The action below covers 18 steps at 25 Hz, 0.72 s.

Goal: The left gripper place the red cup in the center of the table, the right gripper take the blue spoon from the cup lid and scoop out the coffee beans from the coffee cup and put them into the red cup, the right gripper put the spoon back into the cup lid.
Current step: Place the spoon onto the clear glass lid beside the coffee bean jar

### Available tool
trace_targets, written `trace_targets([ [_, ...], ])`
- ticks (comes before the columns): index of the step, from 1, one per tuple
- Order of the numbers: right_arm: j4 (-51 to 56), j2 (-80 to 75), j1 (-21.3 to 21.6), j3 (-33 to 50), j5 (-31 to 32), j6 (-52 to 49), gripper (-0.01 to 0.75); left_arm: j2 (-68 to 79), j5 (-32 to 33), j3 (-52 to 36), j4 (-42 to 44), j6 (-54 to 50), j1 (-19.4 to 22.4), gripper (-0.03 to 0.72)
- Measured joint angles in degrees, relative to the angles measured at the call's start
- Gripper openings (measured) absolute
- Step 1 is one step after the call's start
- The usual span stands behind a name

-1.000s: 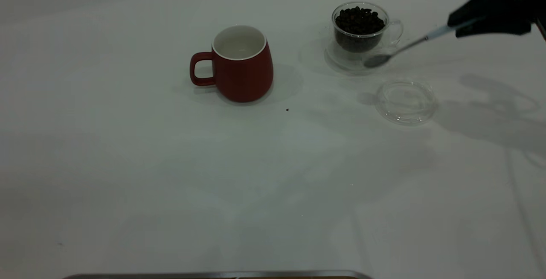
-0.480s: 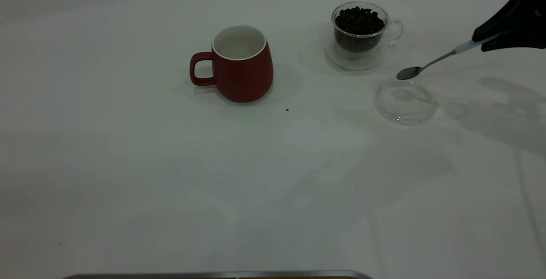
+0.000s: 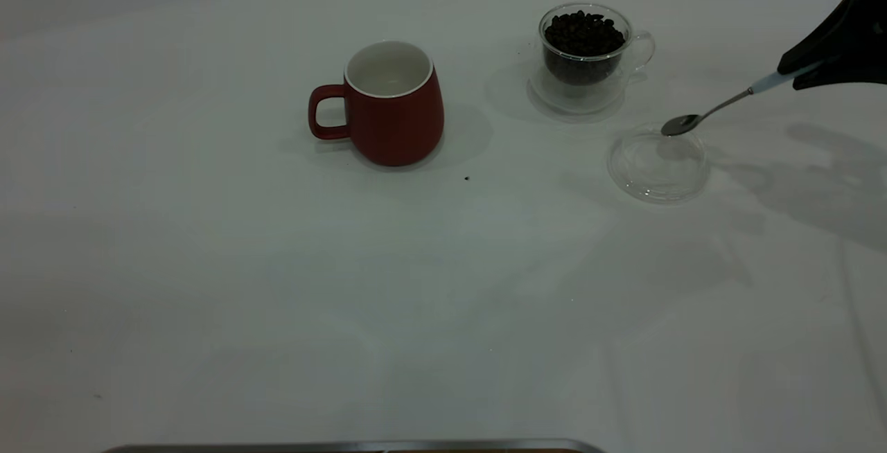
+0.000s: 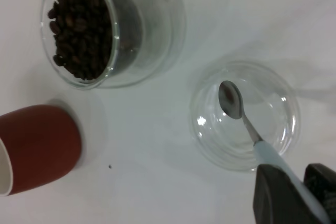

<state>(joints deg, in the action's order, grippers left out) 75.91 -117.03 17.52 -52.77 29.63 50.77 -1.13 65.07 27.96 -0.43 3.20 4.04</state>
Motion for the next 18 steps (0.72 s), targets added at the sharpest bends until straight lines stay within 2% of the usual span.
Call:
trace_targets([
  [6,1.8,-1.9,0.0,0.0,-0.1,3.0,0.114,0.0,0.0,0.0,0.0,0.0,0.0,0.532],
  [18,10.2,-6.8,0.0,0.0,3.7,13.3,0.114,0.0,0.0,0.0,0.0,0.1,0.0,0.532],
])
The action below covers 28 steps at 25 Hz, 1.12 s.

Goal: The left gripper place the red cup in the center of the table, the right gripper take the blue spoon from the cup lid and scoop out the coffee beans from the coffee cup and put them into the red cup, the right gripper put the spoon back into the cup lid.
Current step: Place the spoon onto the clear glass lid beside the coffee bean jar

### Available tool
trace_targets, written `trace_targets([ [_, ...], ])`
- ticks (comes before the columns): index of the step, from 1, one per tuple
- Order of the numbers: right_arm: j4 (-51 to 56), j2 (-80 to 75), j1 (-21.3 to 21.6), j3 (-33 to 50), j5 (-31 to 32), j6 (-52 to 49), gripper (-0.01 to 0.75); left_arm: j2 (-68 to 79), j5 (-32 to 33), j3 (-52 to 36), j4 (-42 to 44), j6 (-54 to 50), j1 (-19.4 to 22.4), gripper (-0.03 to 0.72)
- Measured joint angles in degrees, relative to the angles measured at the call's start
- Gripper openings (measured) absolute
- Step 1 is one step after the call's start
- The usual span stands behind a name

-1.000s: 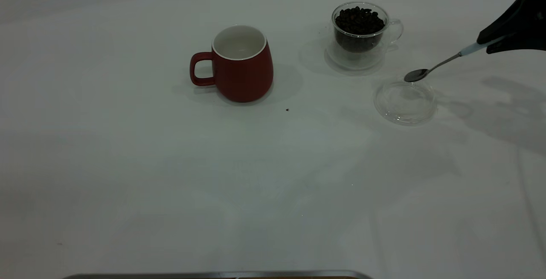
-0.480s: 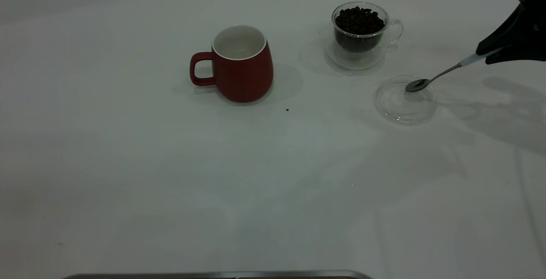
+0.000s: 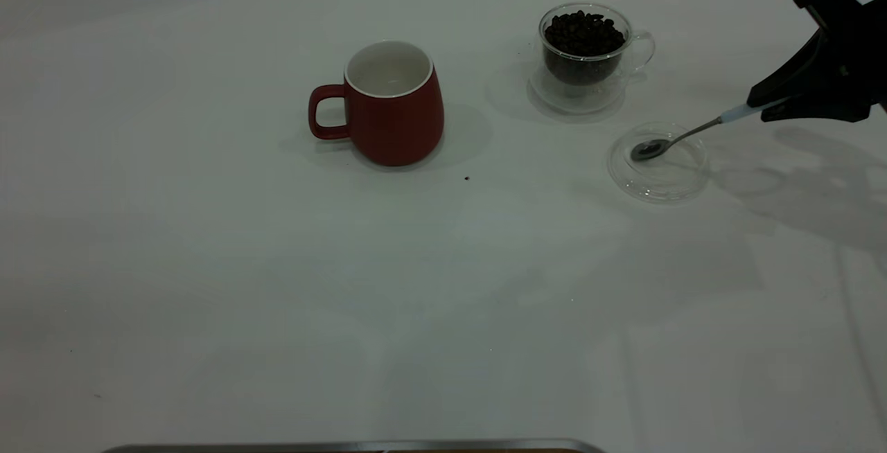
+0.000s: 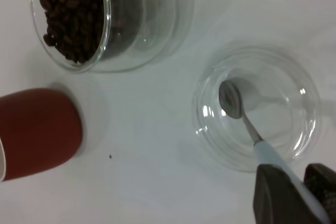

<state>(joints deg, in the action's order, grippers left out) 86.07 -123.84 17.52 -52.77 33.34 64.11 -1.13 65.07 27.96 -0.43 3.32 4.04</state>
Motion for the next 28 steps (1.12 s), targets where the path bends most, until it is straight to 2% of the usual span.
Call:
trace_targets([
  [5,3.6,-2.0,0.4,0.0,2.6,4.1,0.114,0.0,0.0,0.0,0.0,0.0,0.0,0.532],
  [28,11.1,-12.7,8.3,-0.1,16.2,20.0,0.114,0.0,0.0,0.0,0.0,-0.1,0.0,0.532],
])
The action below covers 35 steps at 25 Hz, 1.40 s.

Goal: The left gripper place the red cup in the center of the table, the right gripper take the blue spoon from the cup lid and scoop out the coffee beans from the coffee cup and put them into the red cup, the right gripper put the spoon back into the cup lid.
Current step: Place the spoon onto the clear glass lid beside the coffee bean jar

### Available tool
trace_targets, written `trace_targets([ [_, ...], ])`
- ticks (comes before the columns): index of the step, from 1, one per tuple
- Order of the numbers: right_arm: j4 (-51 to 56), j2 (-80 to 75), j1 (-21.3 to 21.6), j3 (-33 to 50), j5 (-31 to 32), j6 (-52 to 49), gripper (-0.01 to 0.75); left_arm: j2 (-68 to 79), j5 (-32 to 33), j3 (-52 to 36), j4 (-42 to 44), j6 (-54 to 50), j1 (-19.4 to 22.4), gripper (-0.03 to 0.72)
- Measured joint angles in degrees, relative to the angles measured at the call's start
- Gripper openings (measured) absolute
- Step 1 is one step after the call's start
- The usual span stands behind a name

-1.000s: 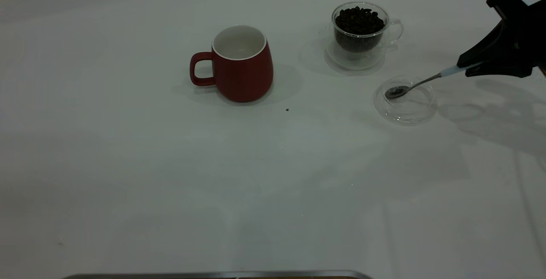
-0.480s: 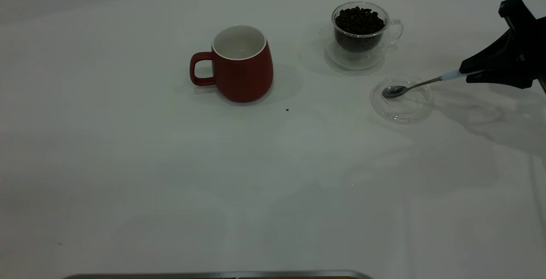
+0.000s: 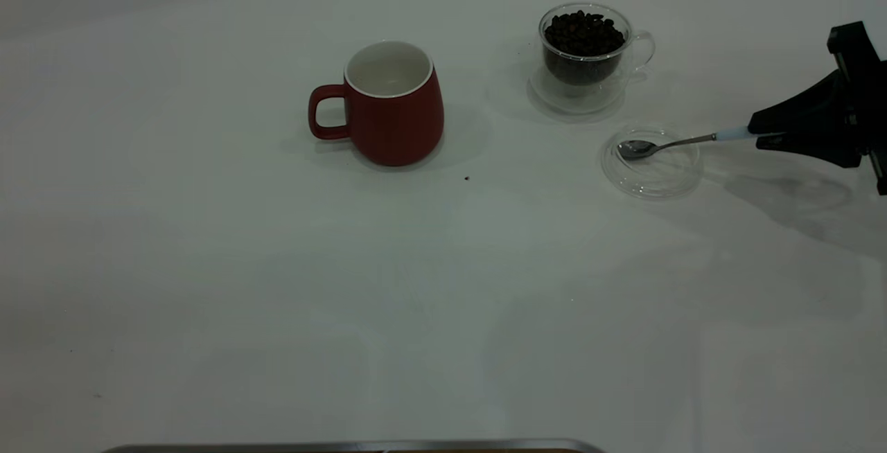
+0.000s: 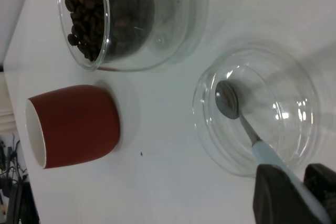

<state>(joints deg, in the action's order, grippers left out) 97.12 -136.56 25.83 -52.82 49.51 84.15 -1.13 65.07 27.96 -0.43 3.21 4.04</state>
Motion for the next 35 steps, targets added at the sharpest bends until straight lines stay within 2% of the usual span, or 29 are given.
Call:
trace_targets([
  [17,2.7,-4.4,1.2,-0.1,4.5,3.7,0.114,0.0,0.0,0.0,0.0,0.0,0.0,0.532],
  [27,3.1,-4.9,1.3,-0.1,4.0,4.0,0.117,0.0,0.0,0.0,0.0,0.1,0.0,0.532],
  [30,3.1,-4.9,1.3,-0.1,3.2,4.0,0.142,0.0,0.0,0.0,0.0,0.1,0.0,0.532],
  [35,3.1,-5.0,1.3,-0.1,0.1,4.0,0.239,0.0,0.0,0.0,0.0,0.1,0.0,0.532],
])
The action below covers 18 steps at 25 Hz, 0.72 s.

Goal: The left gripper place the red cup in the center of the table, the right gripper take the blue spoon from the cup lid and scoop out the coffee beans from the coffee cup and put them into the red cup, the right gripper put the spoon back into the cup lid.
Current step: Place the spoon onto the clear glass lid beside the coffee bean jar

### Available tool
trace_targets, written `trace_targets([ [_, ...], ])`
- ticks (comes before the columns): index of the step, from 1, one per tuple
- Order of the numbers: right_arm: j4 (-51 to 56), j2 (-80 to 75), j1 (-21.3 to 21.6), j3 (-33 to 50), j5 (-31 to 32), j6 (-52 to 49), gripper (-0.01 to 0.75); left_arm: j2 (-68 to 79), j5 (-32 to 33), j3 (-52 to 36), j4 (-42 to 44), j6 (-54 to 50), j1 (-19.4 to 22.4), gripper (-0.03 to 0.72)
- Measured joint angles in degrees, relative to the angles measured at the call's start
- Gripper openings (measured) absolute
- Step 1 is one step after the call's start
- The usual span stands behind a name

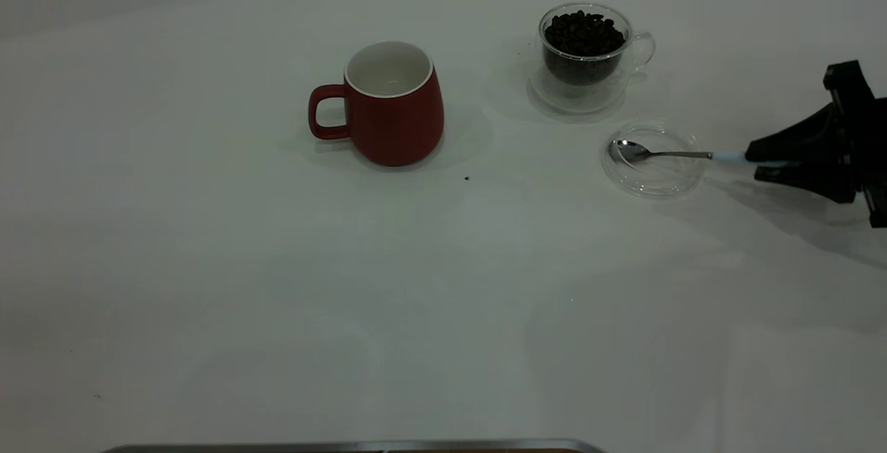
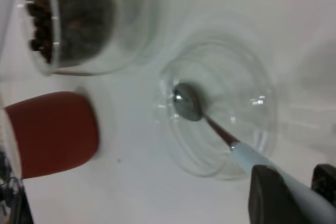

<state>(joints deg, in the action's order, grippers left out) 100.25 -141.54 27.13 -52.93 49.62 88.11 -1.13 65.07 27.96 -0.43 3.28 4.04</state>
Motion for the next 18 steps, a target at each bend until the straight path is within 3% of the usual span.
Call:
trace_targets([
  [12,-0.6,0.0,0.1,0.0,-0.3,-1.2,0.350,0.0,0.0,0.0,0.0,0.0,0.0,0.532],
  [18,-3.6,0.1,2.2,0.0,-0.6,-4.3,0.403,0.0,0.0,0.0,0.0,0.0,0.0,0.532],
])
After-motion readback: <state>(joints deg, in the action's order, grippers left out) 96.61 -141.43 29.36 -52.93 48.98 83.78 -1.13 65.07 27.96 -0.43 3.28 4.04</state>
